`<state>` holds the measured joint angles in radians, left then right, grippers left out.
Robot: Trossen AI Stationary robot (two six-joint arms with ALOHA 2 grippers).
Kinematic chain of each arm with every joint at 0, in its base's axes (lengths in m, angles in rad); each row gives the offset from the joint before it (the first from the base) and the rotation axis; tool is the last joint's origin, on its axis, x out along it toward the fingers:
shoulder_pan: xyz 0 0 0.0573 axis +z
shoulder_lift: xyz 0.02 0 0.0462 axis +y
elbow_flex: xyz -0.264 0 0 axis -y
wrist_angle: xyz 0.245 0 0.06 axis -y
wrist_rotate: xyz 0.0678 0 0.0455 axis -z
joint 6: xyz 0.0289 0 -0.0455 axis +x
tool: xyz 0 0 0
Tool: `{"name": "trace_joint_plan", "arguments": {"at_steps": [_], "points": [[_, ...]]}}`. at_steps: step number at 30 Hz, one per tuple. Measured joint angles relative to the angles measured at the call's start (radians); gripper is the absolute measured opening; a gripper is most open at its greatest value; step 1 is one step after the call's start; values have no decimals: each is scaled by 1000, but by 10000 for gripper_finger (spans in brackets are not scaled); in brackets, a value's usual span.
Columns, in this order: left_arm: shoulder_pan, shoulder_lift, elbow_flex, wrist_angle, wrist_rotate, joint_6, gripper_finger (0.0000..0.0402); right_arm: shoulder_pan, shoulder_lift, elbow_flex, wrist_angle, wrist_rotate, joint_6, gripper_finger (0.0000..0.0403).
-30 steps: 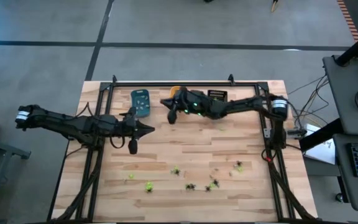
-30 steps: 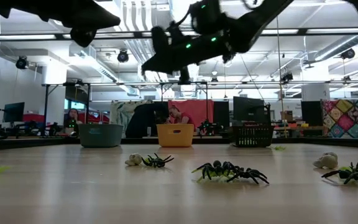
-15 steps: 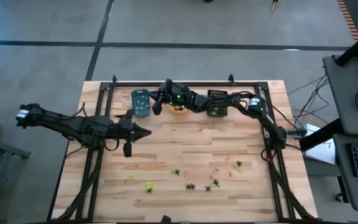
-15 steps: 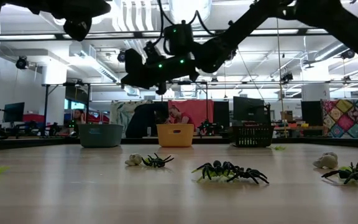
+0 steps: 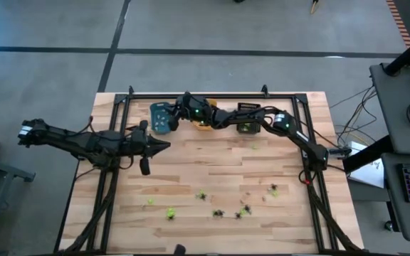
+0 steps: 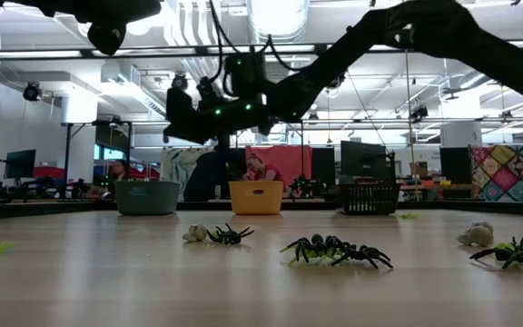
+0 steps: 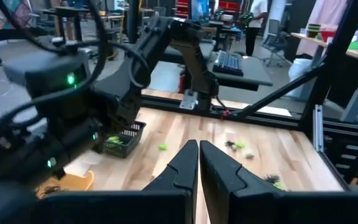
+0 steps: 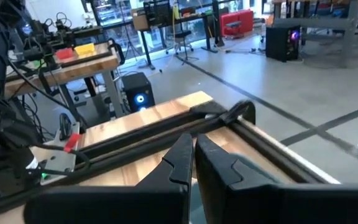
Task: Sort Halloween decoration
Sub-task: Put the white skull toy into the blue bin
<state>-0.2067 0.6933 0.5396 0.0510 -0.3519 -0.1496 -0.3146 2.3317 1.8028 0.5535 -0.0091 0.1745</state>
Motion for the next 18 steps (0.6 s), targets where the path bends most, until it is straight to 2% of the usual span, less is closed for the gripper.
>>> {"name": "trace_joint_plan", "arguments": {"at_steps": [9, 18], "points": [[0, 12, 0, 0, -5, 1, 0, 11, 79, 95, -56, -12, 36, 14], [0, 15, 0, 0, -6, -1, 0, 11, 86, 108, -96, -17, 63, 88]]}}
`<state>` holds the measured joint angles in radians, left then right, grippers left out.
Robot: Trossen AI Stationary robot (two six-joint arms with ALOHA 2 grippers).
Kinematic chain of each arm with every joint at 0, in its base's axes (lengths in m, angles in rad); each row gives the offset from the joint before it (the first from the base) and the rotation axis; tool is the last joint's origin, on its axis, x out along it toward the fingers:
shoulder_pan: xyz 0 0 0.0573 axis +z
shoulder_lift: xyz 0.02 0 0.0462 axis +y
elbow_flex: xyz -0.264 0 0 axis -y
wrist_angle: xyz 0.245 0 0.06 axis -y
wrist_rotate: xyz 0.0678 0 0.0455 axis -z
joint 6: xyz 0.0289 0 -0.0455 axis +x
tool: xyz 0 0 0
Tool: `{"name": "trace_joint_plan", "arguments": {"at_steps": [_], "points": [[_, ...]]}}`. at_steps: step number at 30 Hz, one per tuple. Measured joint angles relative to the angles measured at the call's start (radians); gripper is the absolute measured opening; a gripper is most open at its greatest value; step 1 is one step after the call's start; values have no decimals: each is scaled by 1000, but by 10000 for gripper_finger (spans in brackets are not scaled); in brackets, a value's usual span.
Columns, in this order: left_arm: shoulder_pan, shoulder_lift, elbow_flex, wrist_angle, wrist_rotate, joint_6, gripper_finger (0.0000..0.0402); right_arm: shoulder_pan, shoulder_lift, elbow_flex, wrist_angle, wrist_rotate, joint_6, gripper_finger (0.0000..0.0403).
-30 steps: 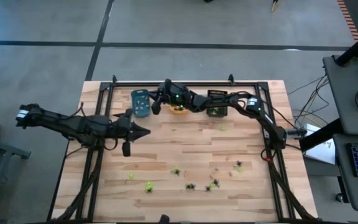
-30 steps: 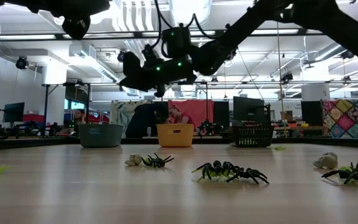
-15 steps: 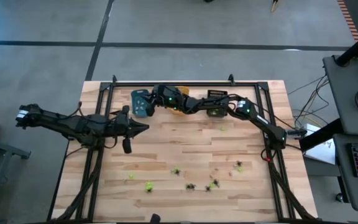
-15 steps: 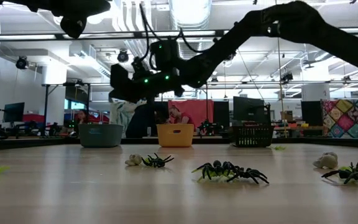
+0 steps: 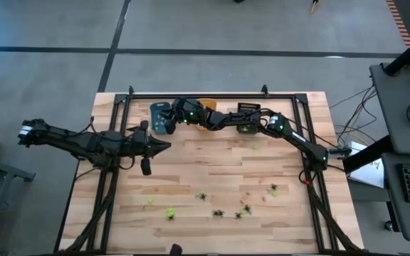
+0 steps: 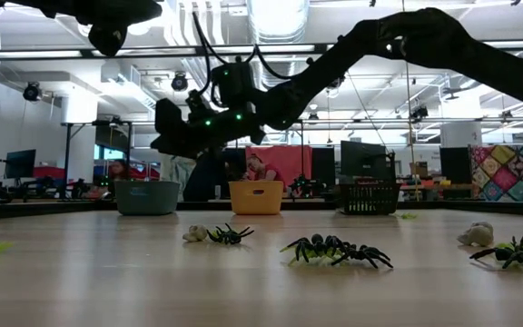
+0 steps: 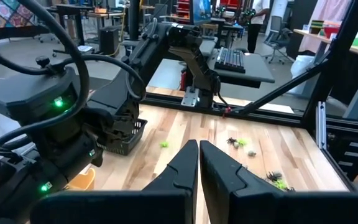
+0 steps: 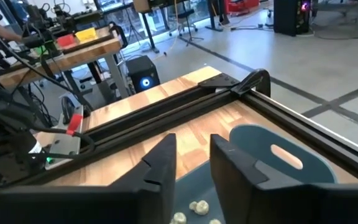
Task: Sort Halloween decoration
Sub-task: Put the white skull toy into the blue bin, then put the green spider toy into the black bin
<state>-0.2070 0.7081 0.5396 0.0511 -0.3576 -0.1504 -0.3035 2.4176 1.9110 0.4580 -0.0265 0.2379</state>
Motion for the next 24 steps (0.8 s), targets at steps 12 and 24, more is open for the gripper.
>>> {"name": "trace_joint_plan", "arguments": {"at_steps": [12, 24], "points": [[-6, 2, 0, -51, 0, -84, 0, 5, -128, -1, -327, -140, -50, 136], [-70, 5, 0, -82, 8, -209, 0, 78, -462, -17, -1332, -157, -240, 108]]}}
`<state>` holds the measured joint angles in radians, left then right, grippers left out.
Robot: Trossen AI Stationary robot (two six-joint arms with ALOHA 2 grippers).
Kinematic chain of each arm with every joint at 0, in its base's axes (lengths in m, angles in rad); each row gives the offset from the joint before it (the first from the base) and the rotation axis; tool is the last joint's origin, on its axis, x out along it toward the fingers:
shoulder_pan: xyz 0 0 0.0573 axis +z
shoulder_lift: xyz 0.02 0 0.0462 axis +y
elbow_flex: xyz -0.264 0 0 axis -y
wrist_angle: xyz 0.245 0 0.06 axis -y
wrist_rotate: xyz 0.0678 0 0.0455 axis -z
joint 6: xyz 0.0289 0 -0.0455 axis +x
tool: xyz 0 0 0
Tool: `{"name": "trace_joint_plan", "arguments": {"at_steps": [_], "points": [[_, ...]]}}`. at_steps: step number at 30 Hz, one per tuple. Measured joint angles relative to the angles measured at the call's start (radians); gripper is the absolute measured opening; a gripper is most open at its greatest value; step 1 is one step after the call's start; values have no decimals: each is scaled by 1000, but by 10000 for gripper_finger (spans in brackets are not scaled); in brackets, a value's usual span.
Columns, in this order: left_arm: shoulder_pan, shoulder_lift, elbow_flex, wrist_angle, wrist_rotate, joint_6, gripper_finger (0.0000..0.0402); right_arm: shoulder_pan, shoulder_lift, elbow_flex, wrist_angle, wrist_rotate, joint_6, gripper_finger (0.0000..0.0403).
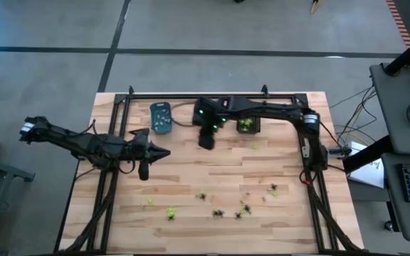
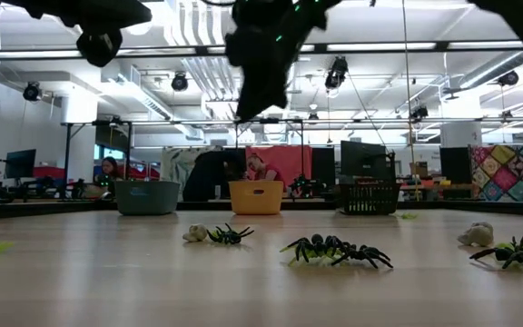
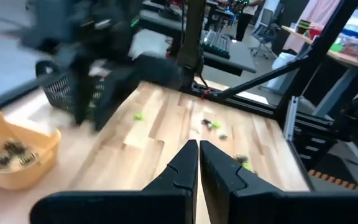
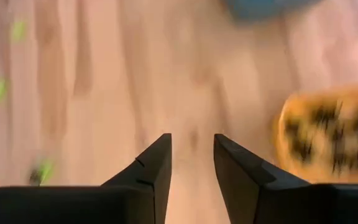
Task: Sort Halloween decoration
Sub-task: Put the green spider toy into the black bin
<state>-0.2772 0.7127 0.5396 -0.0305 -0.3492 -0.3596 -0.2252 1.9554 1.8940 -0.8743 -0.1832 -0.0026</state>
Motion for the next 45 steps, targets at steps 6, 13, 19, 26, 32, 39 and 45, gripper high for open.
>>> {"name": "trace_joint_plan", "arguments": {"at_steps": [6, 13, 19, 26, 32, 39, 45], "points": [[-33, 43, 0, -53, 0, -128, 0, 82, -150, -119, -79, 2, -11, 96], [-92, 148, 12, -115, 1, -259, 0, 191, -312, -328, 13, 9, 29, 89], [-167, 259, 82, -288, 1, -389, 0, 252, -432, -453, 87, 9, 62, 89], [-322, 431, 211, -579, -5, -415, 0, 270, -515, -528, 134, 11, 81, 82], [-438, 606, 321, -734, -52, -460, 0, 269, -525, -558, 162, 29, 81, 86], [-551, 785, 472, -946, -52, -541, 0, 269, -519, -574, 184, 29, 81, 81], [-621, 853, 480, -950, -11, -656, 0, 269, -519, -574, 189, 29, 81, 74]]}}
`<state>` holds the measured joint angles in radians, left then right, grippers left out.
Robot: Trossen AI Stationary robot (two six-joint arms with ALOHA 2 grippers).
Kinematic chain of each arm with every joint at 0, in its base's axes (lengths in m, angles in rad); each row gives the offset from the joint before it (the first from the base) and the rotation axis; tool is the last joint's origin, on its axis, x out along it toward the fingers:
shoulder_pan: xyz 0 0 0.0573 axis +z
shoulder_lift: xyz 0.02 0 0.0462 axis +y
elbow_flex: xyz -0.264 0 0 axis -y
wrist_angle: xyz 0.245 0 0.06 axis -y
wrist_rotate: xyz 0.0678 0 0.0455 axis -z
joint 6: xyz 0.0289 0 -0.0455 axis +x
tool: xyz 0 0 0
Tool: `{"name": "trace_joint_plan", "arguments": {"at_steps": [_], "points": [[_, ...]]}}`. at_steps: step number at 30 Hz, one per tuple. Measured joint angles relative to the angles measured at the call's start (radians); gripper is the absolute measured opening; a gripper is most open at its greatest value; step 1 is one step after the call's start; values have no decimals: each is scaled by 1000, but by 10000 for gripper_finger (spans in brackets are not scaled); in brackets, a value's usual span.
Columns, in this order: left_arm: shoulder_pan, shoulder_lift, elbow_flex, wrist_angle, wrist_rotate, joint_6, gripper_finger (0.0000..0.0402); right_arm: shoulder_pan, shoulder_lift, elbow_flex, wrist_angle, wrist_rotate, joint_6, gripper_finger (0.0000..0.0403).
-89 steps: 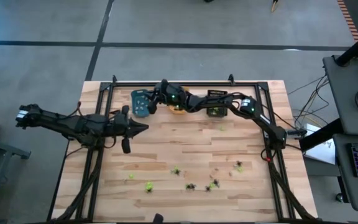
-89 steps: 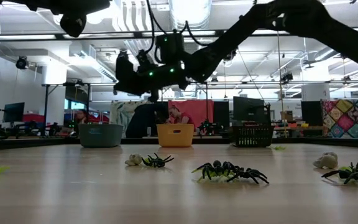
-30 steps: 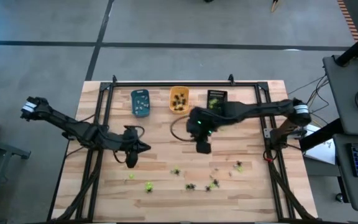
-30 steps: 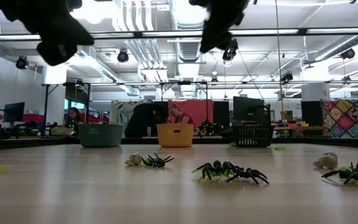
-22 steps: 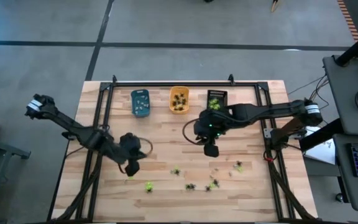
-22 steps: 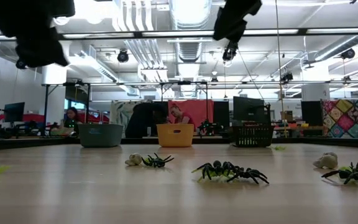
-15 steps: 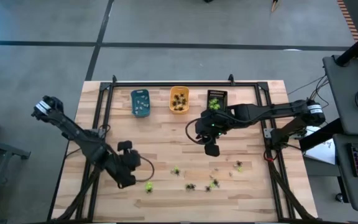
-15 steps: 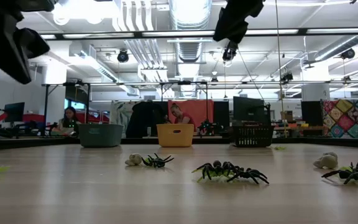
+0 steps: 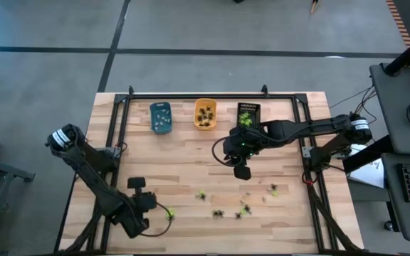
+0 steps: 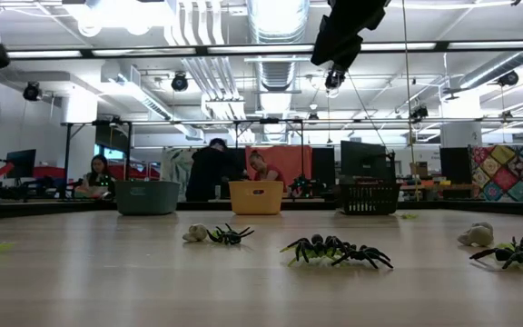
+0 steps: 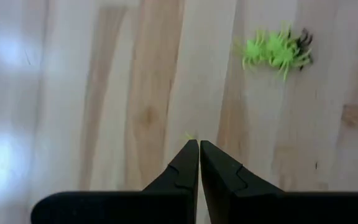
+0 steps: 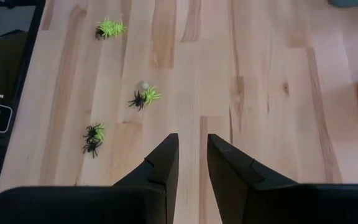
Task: Sort Halloween decoration
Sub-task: Put the green spider toy into the black bin
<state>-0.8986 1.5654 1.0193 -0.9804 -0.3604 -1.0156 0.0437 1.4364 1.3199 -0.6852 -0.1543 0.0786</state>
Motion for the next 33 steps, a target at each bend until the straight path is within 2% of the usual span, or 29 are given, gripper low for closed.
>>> {"name": "trace_joint_plan", "arguments": {"at_steps": [6, 18, 33], "points": [[-26, 48, -6, 7, 5, -48, 7, 0, 0, 0, 30, 0, 0, 75], [-29, 154, -7, 23, 5, -39, 102, 0, 1, 0, 41, 0, 0, 73], [-29, 214, -25, 74, 4, -44, 109, 0, 1, -12, 62, -1, 18, 71]]}}
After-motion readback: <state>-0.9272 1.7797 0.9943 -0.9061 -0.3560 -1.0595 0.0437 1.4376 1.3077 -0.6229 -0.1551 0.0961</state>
